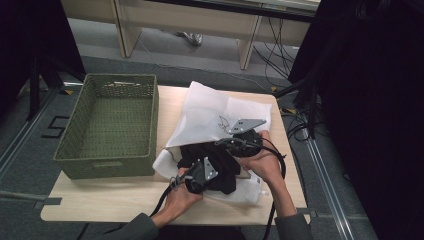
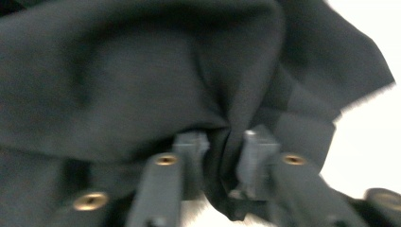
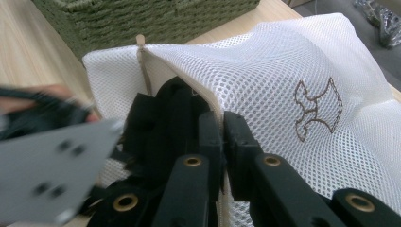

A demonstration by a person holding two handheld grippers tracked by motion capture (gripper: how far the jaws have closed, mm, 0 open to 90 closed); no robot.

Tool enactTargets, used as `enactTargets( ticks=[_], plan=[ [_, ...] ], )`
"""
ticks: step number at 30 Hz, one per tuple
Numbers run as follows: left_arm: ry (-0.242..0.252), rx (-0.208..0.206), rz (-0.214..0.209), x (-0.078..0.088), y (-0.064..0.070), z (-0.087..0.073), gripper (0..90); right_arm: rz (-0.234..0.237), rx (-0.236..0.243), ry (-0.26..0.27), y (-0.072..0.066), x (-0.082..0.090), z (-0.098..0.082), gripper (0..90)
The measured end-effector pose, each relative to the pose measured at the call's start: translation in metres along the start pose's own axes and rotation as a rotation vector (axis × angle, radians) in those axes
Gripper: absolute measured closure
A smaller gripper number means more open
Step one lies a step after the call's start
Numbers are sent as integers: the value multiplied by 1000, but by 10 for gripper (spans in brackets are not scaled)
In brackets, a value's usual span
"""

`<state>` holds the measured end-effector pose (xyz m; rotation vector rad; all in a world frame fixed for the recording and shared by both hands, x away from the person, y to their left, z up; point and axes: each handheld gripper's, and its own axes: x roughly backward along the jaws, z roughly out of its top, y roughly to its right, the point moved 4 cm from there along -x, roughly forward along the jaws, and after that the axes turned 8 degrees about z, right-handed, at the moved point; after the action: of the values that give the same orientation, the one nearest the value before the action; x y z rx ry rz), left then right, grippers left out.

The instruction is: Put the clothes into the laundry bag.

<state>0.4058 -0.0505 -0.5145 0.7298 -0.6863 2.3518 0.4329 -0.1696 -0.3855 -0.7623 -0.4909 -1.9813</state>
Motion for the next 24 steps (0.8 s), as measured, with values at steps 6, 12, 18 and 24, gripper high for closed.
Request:
enactTargets(
  ticks=[6,12,18,24],
  plan=[
    [99,150,180,-18,-43,26,829,-1,1,11,3,5,2,876],
    [5,121,130,-27,-47,5,710,1,-36,-2,5,-1,-3,876],
    [19,147,44,4,-40,-11,429,-6,-27,9,5,3,-2,875],
    [19,88,-8,42,-30,-37,263,17,-4,3,0,5,0,875]
  ],
)
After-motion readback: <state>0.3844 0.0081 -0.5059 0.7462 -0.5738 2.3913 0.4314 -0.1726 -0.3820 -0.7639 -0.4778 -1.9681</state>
